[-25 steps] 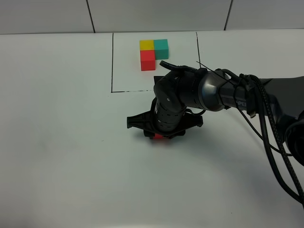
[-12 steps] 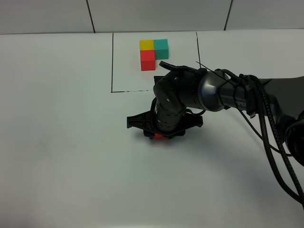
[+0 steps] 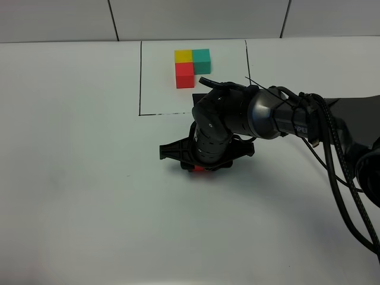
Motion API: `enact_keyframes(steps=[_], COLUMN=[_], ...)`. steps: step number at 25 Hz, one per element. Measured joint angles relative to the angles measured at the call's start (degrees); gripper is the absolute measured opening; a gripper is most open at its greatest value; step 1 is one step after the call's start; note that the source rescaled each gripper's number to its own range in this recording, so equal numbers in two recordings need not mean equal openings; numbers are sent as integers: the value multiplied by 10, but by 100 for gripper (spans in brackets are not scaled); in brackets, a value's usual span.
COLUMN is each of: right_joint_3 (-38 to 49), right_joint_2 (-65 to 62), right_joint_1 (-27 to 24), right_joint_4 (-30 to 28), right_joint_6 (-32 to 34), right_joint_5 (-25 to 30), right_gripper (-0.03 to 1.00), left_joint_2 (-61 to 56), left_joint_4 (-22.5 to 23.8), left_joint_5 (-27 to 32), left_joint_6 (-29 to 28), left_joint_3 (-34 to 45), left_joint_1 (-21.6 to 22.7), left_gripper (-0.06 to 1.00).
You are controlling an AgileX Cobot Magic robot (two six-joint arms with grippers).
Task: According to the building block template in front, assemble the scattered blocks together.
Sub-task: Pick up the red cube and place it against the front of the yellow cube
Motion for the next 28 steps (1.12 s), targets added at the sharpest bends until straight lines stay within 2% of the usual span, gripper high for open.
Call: enact_keyframes(steps=[21, 24, 28], right_joint_3=[0, 0, -1], right_joint_2=[0, 0, 0], right_joint_1=[0, -5, -4], right_joint_4=[2, 5, 0], right_joint_6=[-7, -10, -21], right_joint_5=[1, 1, -5], right_gripper=[3, 7, 22], left_joint_2=[0, 0, 0], left_joint_4=[0, 0, 0], left_joint_5=[0, 1, 1], left_joint_6=[0, 0, 0], left_joint_3=[0, 0, 0], left_joint_1=[0, 0, 0], left_gripper=[70, 70, 70])
